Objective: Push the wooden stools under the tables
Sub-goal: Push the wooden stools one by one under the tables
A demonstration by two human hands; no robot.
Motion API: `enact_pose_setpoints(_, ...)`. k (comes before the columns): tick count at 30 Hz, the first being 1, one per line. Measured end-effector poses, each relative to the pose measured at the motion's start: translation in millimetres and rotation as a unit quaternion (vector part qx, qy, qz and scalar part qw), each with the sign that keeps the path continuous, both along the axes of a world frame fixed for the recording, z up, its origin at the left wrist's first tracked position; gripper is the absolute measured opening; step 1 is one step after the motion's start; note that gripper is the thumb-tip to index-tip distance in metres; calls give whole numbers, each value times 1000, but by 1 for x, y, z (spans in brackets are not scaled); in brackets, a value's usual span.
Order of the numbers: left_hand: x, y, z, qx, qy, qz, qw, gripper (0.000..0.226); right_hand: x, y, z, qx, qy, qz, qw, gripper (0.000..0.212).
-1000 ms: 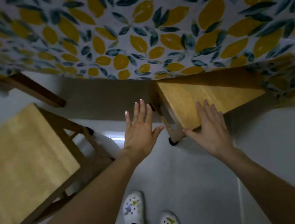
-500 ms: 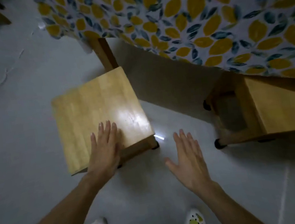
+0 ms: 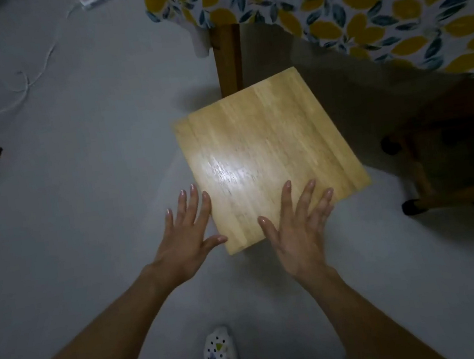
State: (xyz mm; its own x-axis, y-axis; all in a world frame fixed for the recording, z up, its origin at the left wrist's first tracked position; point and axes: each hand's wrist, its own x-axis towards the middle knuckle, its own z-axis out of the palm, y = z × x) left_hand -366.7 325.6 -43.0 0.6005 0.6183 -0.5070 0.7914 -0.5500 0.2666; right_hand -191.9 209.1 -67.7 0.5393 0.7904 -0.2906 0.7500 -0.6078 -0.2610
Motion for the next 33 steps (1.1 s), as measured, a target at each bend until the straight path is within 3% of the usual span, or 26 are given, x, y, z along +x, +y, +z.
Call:
enact_pose_setpoints(9,29,24,-6,-12,27,-33,999,96,19,29,-6,-101,-63,-24,993,92)
enact_pose_setpoints(19,127,83,-5,-8,38,-12,999,95,123,105,3,-169,-22,3,985,98)
enact_pose_setpoints(33,263,201,-7,2,56,-5,998,95,265,233,16,-157,15,43,986,93)
